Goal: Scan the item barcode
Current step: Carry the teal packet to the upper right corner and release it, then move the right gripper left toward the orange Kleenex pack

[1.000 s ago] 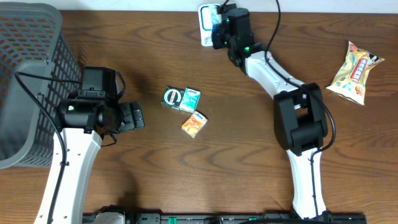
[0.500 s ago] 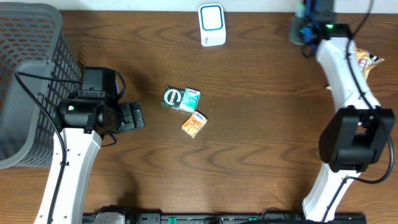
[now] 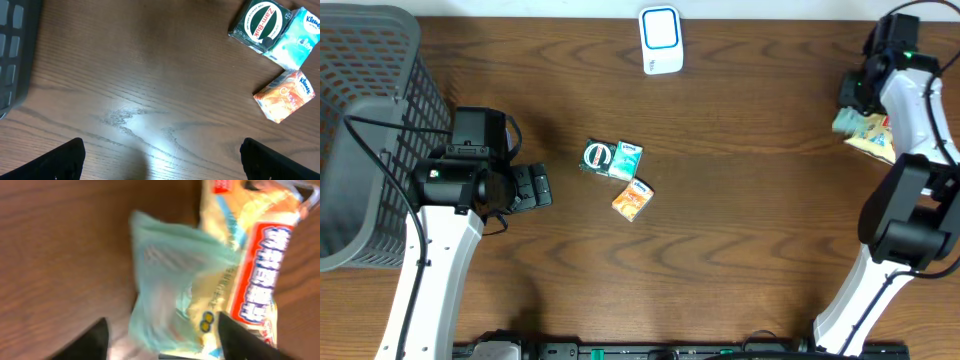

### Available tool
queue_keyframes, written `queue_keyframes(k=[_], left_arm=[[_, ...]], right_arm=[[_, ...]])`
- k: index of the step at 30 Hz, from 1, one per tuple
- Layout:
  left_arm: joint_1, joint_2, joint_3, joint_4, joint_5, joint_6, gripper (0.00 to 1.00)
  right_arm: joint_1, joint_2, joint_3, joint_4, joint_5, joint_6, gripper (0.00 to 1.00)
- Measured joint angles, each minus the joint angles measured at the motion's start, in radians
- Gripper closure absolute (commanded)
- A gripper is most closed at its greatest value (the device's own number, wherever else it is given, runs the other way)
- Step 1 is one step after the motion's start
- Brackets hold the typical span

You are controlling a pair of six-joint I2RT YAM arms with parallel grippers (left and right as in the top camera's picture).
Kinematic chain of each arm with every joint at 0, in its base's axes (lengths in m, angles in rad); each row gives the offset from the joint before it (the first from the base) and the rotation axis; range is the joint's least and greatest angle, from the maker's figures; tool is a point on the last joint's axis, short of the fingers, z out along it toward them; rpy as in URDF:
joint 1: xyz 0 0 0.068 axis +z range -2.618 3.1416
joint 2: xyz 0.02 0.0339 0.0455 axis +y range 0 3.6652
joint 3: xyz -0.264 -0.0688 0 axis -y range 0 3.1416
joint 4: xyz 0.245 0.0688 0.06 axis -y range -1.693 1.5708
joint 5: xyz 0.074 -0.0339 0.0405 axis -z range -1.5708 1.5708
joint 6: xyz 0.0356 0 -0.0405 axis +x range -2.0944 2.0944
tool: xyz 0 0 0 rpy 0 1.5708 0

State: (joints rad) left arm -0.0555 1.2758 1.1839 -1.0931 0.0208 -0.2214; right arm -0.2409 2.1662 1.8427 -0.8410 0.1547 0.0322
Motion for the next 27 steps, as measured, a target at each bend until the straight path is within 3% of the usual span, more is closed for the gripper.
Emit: queue_keyframes(k=[7, 10, 14, 27], left_arm=[[0.000, 0.000, 0.000, 0.000, 0.000, 0.000, 0.02], [0.000, 0.000, 0.000, 0.000, 0.000, 0.000, 0.02], [0.000, 0.000, 0.000, 0.000, 0.000, 0.000, 0.02], [0.000, 0.000, 0.000, 0.000, 0.000, 0.000, 0.03]], right_arm=[[-0.002, 0.000, 0.000, -0.061, -0.053, -0.003, 0.22], [0.007, 0.000, 0.000, -0.090, -0.119, 0.000, 0.09], [0.030, -0.002, 0.000, -0.119, -0.217, -0.003, 0.04], [0.137, -0.266, -0.002, -0.169, -0.638, 0.068, 0.01]])
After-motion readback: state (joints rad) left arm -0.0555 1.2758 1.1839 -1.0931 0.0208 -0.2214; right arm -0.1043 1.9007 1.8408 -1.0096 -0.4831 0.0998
